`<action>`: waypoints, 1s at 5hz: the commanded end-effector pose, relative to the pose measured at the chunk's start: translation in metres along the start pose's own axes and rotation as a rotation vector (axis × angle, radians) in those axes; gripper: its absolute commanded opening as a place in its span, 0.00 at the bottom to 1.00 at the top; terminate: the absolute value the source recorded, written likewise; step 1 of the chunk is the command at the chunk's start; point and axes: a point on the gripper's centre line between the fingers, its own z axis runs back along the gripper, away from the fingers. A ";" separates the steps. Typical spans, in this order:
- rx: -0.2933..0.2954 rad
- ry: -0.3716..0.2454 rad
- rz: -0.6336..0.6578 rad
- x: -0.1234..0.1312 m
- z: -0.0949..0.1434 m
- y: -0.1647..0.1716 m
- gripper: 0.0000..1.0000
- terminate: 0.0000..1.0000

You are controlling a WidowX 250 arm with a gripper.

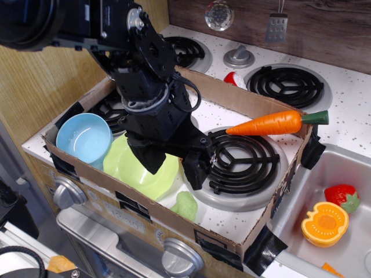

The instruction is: Put carrot on plate

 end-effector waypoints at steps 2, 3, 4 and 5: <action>0.031 0.004 -0.162 0.029 0.006 -0.004 1.00 0.00; 0.009 0.047 -0.231 0.052 0.016 -0.016 1.00 0.00; 0.018 -0.018 -0.386 0.066 0.013 -0.030 1.00 0.00; 0.009 -0.057 -0.565 0.075 -0.001 -0.047 1.00 0.00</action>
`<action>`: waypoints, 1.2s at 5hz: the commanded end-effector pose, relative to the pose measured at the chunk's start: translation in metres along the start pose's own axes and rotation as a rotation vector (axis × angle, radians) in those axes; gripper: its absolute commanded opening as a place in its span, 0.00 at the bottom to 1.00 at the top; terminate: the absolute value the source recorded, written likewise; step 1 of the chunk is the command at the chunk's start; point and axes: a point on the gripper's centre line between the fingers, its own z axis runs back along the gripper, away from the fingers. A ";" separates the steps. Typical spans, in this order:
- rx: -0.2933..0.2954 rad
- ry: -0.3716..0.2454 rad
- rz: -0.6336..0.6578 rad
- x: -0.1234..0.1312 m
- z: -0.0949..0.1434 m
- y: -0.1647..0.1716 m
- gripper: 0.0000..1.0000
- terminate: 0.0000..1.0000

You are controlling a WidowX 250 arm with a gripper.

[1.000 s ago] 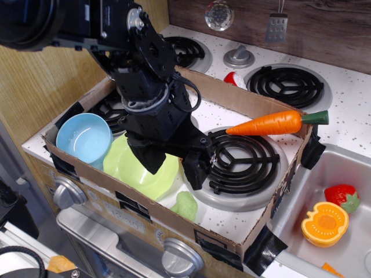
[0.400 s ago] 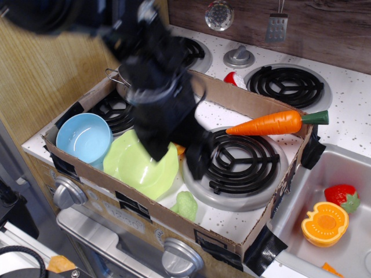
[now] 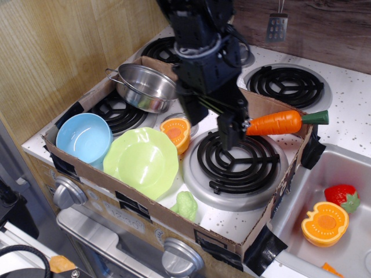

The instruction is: Put carrot on plate

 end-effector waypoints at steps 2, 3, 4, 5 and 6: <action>0.049 -0.136 -0.499 0.049 -0.030 -0.011 1.00 0.00; 0.059 -0.136 -0.556 0.062 -0.035 -0.005 1.00 0.00; 0.091 -0.139 -0.643 0.074 -0.041 0.002 1.00 0.00; 0.099 -0.157 -0.662 0.077 -0.050 0.005 1.00 0.00; 0.065 -0.194 -0.655 0.077 -0.072 0.005 1.00 0.00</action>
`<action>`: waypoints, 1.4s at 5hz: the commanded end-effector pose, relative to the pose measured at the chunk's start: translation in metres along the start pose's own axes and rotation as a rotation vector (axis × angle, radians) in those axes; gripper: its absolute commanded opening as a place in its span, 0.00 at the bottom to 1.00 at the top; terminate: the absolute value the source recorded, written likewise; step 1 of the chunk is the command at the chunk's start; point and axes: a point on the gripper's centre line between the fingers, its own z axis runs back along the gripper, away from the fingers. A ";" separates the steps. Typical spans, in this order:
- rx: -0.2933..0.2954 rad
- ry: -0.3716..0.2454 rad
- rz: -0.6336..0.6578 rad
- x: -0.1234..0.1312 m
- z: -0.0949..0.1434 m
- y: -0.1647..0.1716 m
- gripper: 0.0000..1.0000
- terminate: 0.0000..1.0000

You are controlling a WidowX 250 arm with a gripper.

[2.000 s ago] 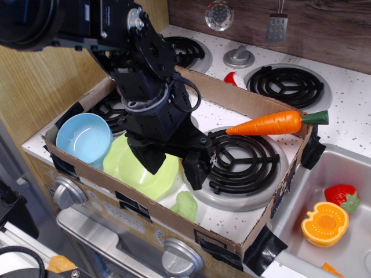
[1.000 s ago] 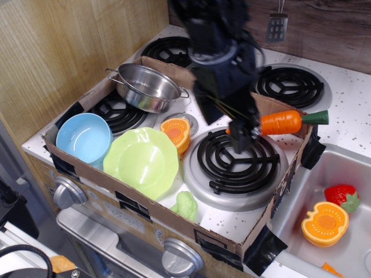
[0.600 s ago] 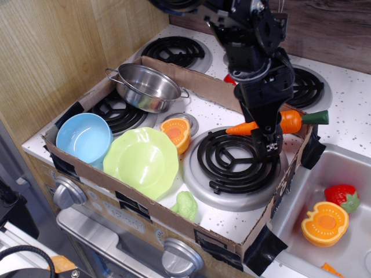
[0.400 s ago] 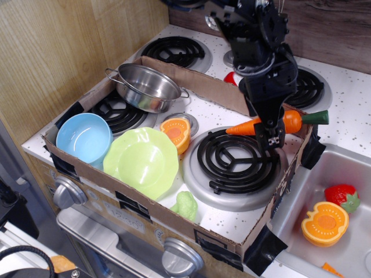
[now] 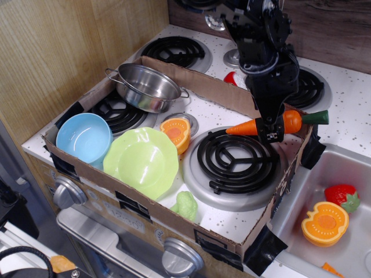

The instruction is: Put carrot on plate

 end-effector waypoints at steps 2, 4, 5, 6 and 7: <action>-0.012 -0.091 -0.043 0.013 -0.027 0.013 0.00 0.00; 0.112 -0.034 -0.043 0.017 0.005 0.006 0.00 0.00; 0.130 -0.003 -0.010 0.013 0.022 0.001 0.00 0.00; 0.138 0.050 0.053 0.004 0.041 -0.001 0.00 0.00; 0.090 0.087 0.164 -0.014 0.051 -0.004 0.00 0.00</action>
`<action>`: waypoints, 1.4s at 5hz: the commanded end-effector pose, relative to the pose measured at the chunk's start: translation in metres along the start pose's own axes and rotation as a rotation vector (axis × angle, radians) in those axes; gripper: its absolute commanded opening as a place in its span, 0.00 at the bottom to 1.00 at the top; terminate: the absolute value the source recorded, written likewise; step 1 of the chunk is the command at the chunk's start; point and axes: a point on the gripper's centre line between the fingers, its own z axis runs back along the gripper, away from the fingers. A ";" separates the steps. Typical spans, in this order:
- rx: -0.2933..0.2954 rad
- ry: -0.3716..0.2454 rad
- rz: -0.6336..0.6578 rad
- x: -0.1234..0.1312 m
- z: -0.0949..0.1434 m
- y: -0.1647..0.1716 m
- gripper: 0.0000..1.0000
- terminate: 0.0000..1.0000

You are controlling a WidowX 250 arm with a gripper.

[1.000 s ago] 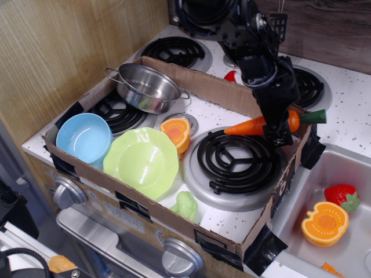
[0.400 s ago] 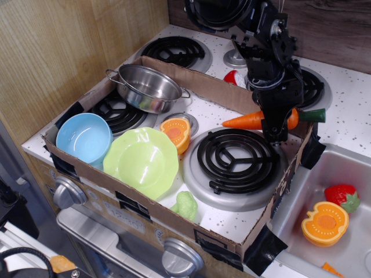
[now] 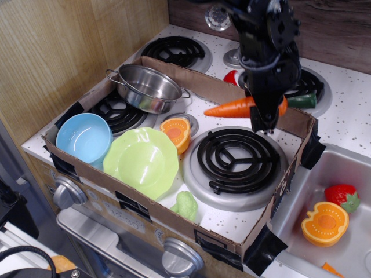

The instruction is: Put carrot on plate

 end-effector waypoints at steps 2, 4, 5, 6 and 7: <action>0.043 0.055 0.153 -0.065 0.035 -0.005 0.00 0.00; 0.044 0.068 0.179 -0.117 0.036 -0.006 0.00 0.00; 0.058 0.063 0.161 -0.135 0.032 -0.010 0.00 0.00; 0.037 0.046 0.162 -0.150 0.027 -0.015 0.00 0.00; 0.032 0.025 0.171 -0.152 0.021 -0.021 1.00 0.00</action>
